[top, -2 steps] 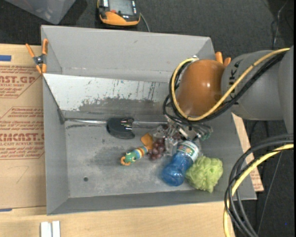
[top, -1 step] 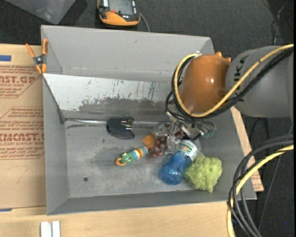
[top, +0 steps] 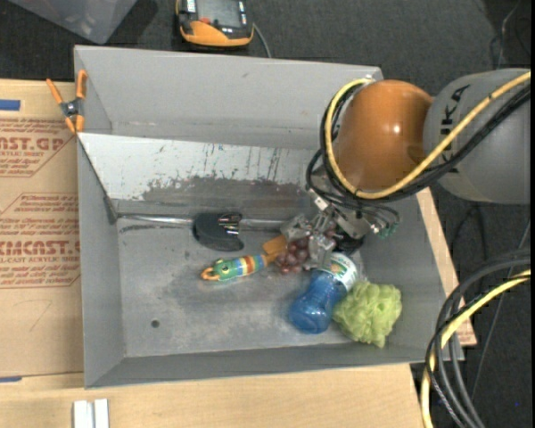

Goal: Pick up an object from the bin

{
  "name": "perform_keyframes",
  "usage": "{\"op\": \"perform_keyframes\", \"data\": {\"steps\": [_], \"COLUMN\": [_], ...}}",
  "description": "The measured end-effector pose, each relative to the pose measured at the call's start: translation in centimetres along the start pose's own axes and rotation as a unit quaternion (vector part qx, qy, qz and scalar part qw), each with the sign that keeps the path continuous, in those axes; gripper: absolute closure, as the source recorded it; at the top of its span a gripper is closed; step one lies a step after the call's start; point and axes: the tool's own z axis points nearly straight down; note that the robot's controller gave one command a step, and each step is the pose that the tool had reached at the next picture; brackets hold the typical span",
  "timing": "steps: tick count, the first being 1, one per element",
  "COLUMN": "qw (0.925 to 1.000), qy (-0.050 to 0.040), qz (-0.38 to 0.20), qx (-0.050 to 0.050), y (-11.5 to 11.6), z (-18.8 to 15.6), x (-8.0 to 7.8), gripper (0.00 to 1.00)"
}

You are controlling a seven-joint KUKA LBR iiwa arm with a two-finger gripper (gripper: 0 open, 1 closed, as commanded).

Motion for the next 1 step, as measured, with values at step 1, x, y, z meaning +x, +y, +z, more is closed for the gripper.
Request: {"op": "perform_keyframes", "data": {"steps": [1], "qw": [1.0000], "qy": [-0.0037], "qz": [0.000], "qx": [0.003], "y": [-0.12], "z": [-4.36], "x": [-0.20], "gripper": [1.00]}}
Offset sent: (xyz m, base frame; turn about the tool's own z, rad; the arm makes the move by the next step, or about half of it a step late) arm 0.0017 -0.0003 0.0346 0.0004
